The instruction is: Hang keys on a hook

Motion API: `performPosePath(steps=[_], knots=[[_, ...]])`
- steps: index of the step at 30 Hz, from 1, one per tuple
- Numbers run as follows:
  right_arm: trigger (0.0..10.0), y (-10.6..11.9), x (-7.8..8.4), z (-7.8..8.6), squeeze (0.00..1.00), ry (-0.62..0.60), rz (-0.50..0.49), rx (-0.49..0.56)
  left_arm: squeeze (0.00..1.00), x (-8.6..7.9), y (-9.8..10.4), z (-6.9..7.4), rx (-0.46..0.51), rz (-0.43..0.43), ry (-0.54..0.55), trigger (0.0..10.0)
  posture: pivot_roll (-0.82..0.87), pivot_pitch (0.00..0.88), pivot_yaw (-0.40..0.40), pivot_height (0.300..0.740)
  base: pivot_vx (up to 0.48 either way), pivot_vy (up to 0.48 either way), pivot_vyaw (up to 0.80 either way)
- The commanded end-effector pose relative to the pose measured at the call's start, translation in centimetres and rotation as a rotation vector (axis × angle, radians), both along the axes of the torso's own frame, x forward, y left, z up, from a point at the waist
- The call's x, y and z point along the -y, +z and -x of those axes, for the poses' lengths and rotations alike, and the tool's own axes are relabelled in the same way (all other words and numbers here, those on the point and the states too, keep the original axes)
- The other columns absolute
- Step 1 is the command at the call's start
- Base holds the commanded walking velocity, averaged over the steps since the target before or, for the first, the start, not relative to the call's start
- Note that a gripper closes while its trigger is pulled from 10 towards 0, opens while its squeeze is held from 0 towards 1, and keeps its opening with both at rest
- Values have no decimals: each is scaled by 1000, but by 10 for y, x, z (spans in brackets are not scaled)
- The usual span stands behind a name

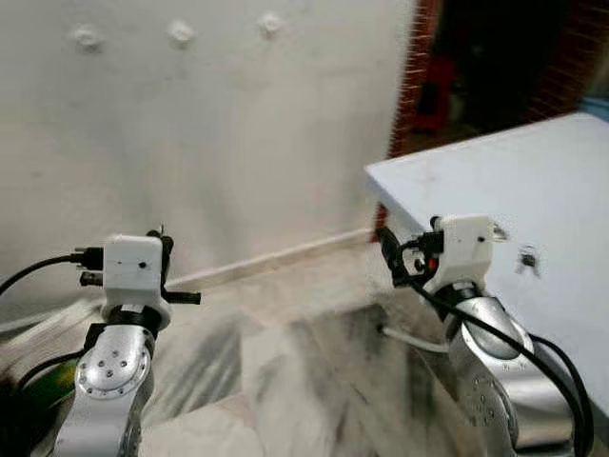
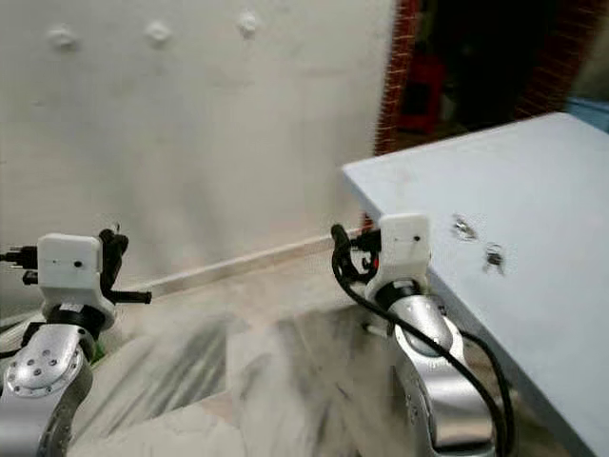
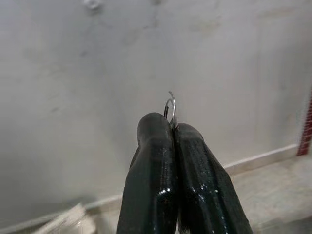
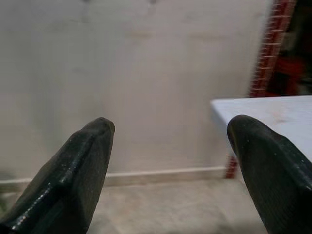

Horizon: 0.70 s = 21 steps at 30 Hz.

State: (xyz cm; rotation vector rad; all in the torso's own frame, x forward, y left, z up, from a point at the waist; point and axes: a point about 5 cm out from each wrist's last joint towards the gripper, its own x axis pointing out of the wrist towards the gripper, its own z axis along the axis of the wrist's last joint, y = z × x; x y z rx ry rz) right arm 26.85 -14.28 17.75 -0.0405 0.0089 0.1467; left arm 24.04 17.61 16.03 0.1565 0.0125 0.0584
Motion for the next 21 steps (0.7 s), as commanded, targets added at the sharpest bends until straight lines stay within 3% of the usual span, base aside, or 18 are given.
performPosePath(steps=[1,6,18,19,21], knots=[[10000,-1,0,-2,0,-1,-6,-5,0,-2,3,0,14,-12,0,10000,7,0,25,740,0,0,800],[10000,0,-1,-3,0,0,-15,6,0,-1,3,-1,15,-15,-5,10000,8,0,25,740,0,0,800],[10000,-5,6,-5,0,-91,-49,3,0,1,0,-2,7,0,-25,10000,8,0,27,740,0,0,0],[0,-3,6,-4,0,-85,-97,24,0,2,0,-2,7,4,-27,10000,8,0,26,740,0,0,0],[0,-3,7,-3,0,-91,-83,20,0,3,-1,-2,4,9,-31,10000,8,0,27,740,0,0,0]])
